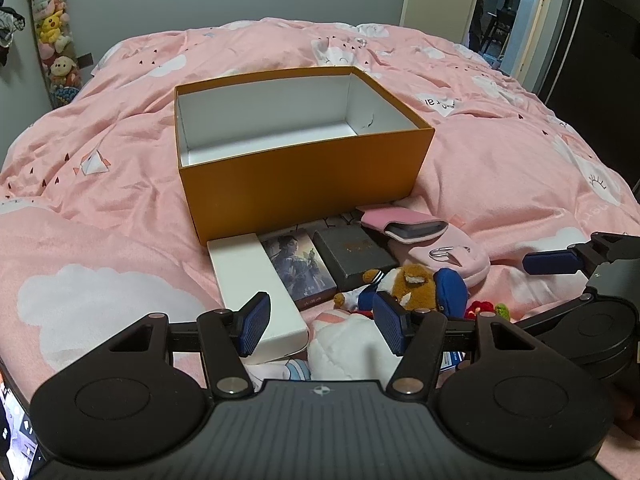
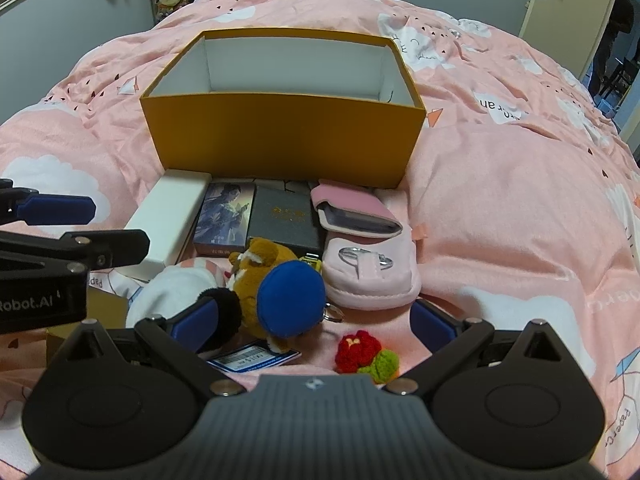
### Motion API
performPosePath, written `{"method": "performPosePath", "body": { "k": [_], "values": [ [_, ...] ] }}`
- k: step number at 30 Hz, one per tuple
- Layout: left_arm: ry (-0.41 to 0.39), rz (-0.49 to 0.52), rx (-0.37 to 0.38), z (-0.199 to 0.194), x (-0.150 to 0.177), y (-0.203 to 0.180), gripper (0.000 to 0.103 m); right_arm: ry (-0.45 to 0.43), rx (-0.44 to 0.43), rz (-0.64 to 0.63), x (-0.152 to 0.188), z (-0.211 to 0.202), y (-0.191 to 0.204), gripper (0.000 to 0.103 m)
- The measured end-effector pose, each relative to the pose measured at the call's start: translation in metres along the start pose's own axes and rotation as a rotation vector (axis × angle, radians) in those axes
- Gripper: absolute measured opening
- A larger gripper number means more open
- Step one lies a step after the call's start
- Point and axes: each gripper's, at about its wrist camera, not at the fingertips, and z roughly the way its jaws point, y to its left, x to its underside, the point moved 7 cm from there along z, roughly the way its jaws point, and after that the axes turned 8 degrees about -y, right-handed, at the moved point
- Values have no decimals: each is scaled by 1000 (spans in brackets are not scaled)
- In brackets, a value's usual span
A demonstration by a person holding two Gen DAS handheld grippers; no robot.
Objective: Organize objects
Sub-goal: 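Move the right tool toward the small gold cube box, then close the right tool on the small gold cube box and lift it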
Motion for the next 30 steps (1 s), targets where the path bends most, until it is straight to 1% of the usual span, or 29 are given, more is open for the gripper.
{"method": "performPosePath", "body": {
  "k": [2,3,5,6,7,8,9,12,14,15,16,17,20,21,22,26,30],
  "values": [
    [-3,-18,7,-1,-2,6,65,-3,-14,-10,-2,1,1,102],
    [-4,-29,11,-3,-4,10,61,-8,-23,-14,-4,0,2,102],
    [3,-53,13,-4,-6,19,56,-21,-41,-24,-10,1,4,102],
    [11,-69,14,-4,-7,24,54,-26,-50,-29,-13,1,5,100],
    [18,-84,15,-3,-8,29,53,-30,-62,-34,-16,2,6,94],
    [28,-98,14,-3,-8,34,50,-27,-79,-37,-18,3,8,90],
    [35,-108,14,-3,-8,38,47,-21,-96,-38,-21,5,9,83],
    [55,-137,12,-3,-9,49,45,-17,-155,-38,-29,9,16,79],
    [66,-147,6,-5,-9,54,44,-11,-223,-38,-34,8,25,72],
    [74,-148,3,-5,-9,57,42,-1,-276,-33,-35,6,30,70],
    [83,-149,1,-6,-8,58,42,20,-347,-42,-36,5,37,70],
    [95,-150,1,-6,-6,60,39,37,-395,-56,-36,3,45,69],
    [143,-147,-16,-5,5,63,34,79,-490,-127,-33,-2,69,63],
    [151,-146,-27,-5,8,65,34,92,-518,-152,-31,-4,77,60],
    [160,-142,-42,-6,12,68,34,99,-541,-174,-29,-7,84,60],
    [174,-149,-76,-12,21,76,33,129,-588,-280,-18,-14,113,60],
    [150,-159,-96,-17,19,82,33,180,-575,-361,-8,-10,130,59]
  ]
}}
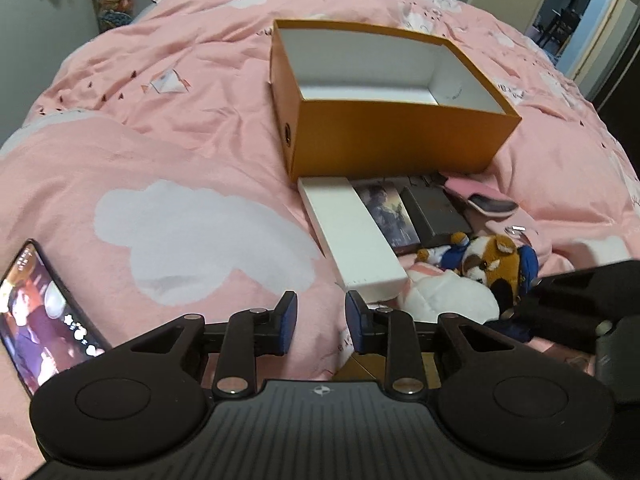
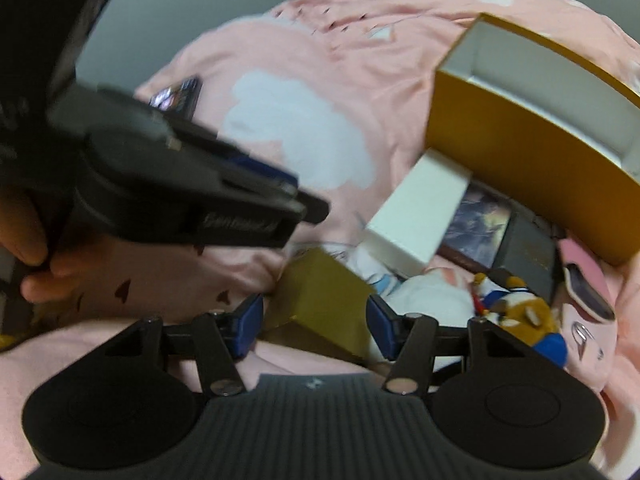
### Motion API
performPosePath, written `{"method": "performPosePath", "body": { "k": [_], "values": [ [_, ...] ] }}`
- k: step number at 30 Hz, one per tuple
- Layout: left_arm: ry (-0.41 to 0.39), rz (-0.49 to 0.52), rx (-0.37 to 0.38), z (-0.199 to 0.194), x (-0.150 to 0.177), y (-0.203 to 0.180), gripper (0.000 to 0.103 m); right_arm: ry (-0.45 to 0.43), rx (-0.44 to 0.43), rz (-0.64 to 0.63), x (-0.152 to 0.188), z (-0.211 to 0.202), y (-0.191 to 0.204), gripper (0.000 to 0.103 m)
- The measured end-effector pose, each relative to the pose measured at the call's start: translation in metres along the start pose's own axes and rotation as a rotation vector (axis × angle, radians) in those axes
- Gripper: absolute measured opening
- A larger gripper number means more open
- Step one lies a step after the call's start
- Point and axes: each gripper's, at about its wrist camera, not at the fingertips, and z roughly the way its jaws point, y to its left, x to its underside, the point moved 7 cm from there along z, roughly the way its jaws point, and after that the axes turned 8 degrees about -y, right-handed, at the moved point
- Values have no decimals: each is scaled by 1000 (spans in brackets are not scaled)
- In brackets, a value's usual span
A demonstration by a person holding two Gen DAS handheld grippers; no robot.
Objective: Organize objects
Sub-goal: 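Close the right tool on the small gold cube box and lift it, then grasp the long white box with the left tool while the right tool holds the gold box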
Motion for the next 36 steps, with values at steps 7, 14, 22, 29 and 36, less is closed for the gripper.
{"method": "performPosePath", "body": {
  "k": [7,14,22,29,36],
  "values": [
    [-12,2,-16,2,1,3,33,97,64,-28,5,34,5,69],
    [-17,17,-18,3,4,4,34,122,85,-50,4,44,5,72],
    [-43,1,-3,-4,1,9,34,85,45,14,-5,13,-4,53],
    [-44,-11,24,-5,-1,10,34,-14,7,236,-16,-10,-37,45],
    [24,57,124,4,12,-13,34,-21,-52,395,-7,-24,-55,44]
  ]
}}
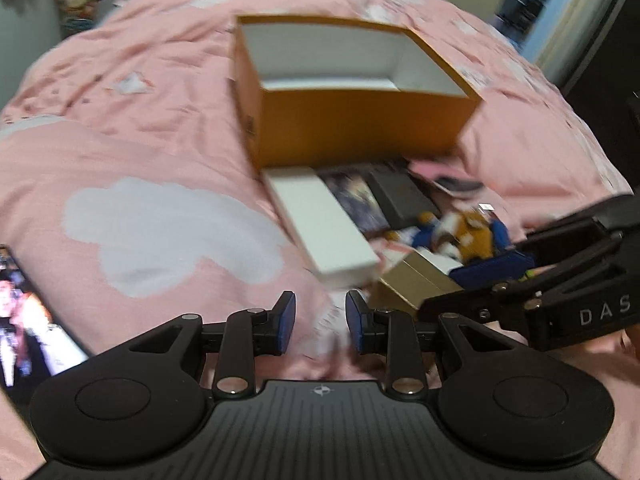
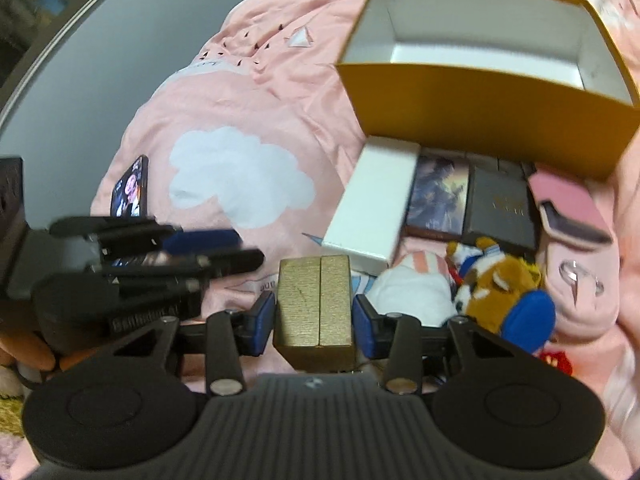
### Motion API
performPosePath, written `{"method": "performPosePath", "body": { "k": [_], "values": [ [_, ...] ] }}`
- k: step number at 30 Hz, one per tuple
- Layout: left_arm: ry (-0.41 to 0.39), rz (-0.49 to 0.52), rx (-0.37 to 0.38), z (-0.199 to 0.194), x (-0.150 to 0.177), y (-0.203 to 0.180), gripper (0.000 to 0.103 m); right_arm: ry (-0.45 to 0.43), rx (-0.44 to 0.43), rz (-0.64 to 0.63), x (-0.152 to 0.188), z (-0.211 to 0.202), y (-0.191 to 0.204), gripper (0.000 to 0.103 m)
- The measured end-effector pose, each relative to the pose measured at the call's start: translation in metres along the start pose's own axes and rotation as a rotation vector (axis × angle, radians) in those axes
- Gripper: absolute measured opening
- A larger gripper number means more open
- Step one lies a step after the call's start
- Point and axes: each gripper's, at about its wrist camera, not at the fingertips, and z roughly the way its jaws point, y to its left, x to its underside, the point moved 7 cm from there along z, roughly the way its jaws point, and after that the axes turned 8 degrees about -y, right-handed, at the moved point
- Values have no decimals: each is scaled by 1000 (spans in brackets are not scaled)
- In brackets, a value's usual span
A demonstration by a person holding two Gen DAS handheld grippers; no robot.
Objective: Organize objects
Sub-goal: 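Grasp the long white box with the left tool while the right tool holds the gold box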
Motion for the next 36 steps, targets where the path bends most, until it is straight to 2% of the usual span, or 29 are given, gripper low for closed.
{"method": "performPosePath", "body": {
  "k": [5,10,15,19,22,26,30,36],
  "values": [
    [54,25,24,14,12,-11,13,61,0,-12,9,7,0,44],
    [82,-26,48,17,17,-4,10,67,-16,-26,10,17,2,46],
    [96,-14,30,22,20,-2,7,104,-91,127,14,33,-13,50],
    [95,-10,16,24,19,-2,8,75,-103,173,15,34,-17,49],
    [41,-48,31,14,8,4,14,35,-123,158,9,23,-13,49],
    [-33,-141,73,8,-16,12,28,-68,-134,149,-14,-3,-17,49],
    [-64,-205,13,24,-40,15,45,-172,-85,151,-45,-20,-35,49],
    [-9,-281,-49,68,-59,24,52,-210,6,166,-74,0,-65,49]
  ]
}}
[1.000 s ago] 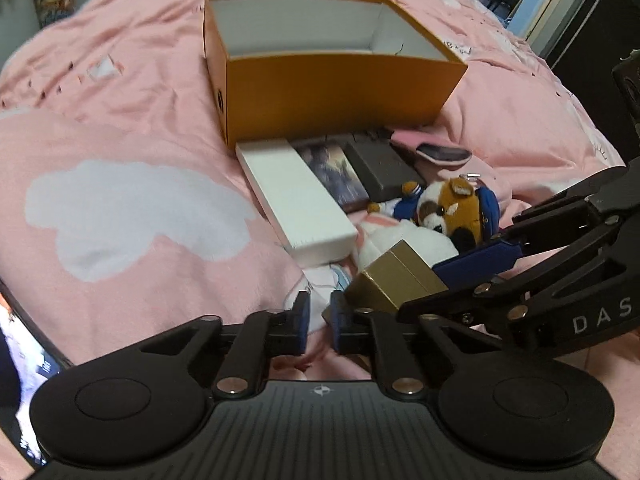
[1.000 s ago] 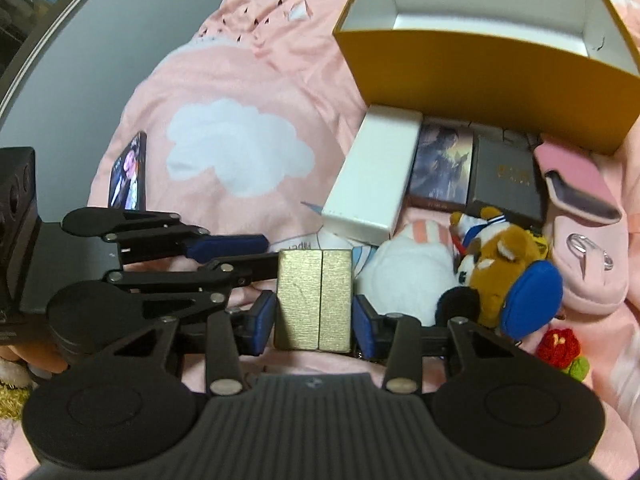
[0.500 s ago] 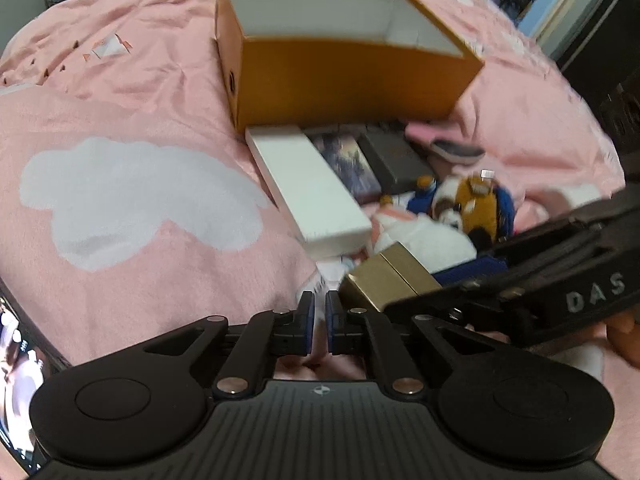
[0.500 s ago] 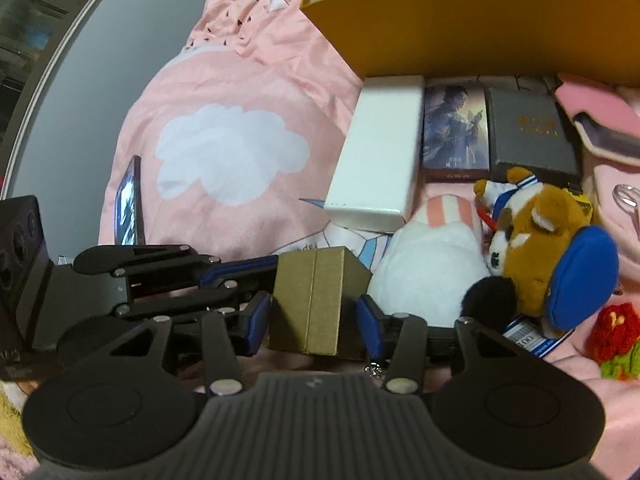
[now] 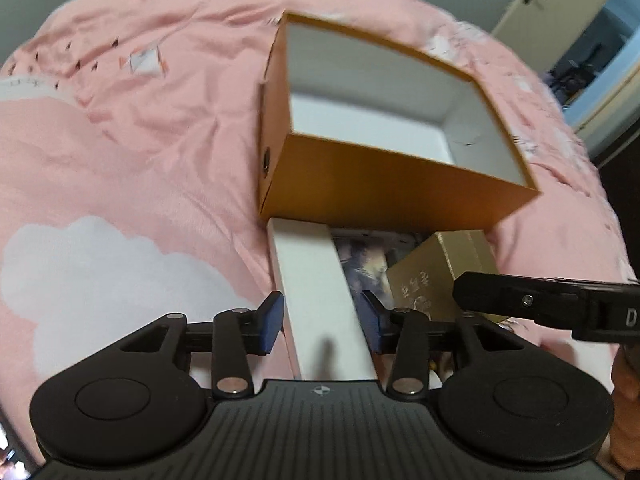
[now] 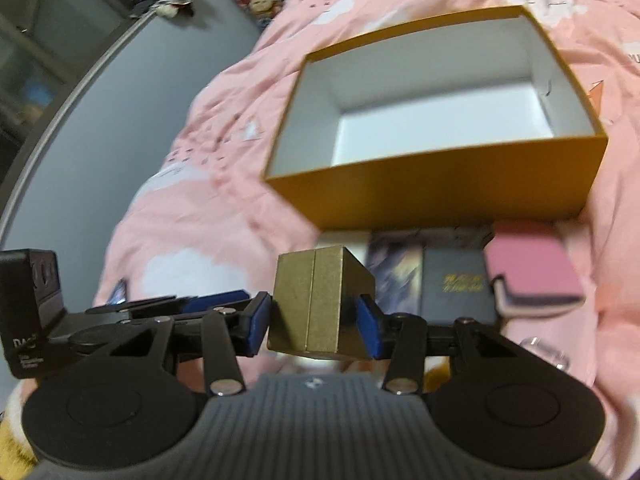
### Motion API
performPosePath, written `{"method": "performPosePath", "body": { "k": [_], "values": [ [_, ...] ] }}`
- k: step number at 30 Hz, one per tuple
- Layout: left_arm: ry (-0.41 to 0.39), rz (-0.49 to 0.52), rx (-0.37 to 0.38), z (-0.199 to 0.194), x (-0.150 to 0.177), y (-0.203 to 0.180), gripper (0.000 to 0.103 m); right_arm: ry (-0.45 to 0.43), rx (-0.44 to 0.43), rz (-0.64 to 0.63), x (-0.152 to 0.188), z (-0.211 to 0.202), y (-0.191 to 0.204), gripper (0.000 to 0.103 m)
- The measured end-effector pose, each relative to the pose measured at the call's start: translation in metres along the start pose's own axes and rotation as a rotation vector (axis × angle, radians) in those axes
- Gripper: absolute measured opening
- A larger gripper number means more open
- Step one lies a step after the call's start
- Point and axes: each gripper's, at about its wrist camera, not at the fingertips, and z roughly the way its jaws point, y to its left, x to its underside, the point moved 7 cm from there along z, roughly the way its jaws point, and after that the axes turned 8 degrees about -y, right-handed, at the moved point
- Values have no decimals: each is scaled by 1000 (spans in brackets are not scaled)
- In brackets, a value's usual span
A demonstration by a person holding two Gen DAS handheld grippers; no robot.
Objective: Organize objects
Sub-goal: 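Grasp the long white box with the left tool while the right tool holds the gold box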
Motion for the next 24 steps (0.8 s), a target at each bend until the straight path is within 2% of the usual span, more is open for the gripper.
{"method": "performPosePath", "body": {
  "k": [5,12,20,24],
  "values": [
    [56,-90,-19,30,3,20,51,3,37,-21,-1,28,-10,49],
    [111,-132,-11,56,10,31,51,58,43,0,8,58,-29,49],
    [147,-211,55,76,11,33,54,125,61,71,15,70,-48,50],
    [149,-247,77,79,10,35,51,140,79,36,15,71,-43,51]
  ]
}}
